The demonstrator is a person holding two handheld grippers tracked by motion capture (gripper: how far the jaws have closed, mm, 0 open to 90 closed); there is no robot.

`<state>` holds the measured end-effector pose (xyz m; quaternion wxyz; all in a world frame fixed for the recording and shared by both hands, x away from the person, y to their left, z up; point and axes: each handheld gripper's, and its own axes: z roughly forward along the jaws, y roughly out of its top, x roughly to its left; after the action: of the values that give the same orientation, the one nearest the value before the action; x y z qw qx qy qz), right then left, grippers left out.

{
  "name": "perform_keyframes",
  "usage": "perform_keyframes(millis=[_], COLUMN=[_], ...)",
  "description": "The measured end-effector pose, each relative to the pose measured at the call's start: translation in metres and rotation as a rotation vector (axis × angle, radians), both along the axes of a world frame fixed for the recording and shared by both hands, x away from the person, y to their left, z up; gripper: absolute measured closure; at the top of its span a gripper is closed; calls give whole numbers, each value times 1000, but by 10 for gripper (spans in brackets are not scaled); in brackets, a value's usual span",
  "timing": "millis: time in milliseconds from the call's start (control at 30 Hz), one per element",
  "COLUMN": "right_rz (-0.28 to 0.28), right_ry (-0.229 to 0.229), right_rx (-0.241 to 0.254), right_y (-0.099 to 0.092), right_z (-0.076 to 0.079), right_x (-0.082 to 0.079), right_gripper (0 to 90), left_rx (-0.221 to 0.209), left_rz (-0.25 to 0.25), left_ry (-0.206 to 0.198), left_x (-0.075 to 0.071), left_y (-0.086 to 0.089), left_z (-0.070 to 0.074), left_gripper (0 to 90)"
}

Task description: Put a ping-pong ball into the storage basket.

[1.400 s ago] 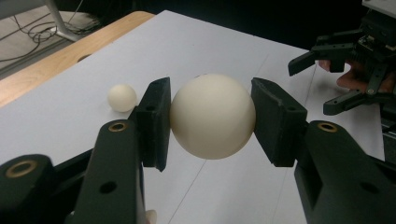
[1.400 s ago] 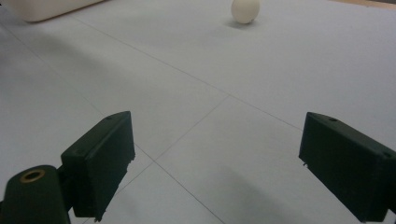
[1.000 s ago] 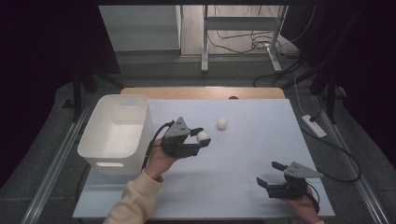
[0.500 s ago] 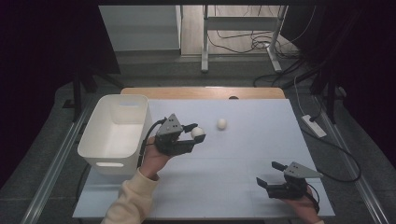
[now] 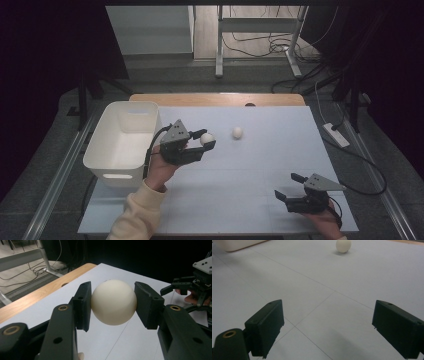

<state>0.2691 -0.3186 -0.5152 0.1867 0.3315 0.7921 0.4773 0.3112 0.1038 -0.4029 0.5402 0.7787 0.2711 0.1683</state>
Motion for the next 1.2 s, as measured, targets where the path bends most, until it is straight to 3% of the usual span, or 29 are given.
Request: perform_keyframes(millis=[1200], right_rz=[-1], right_ry=[0], right_rx=[0], right_y=[0], right_z=[0], right_x=[0], right_gripper=[103], left_rx=[-56], left_rz=[69], left_ry=[-39], left_x=[-3], left_y=[30], left_z=[14], left_gripper=[507])
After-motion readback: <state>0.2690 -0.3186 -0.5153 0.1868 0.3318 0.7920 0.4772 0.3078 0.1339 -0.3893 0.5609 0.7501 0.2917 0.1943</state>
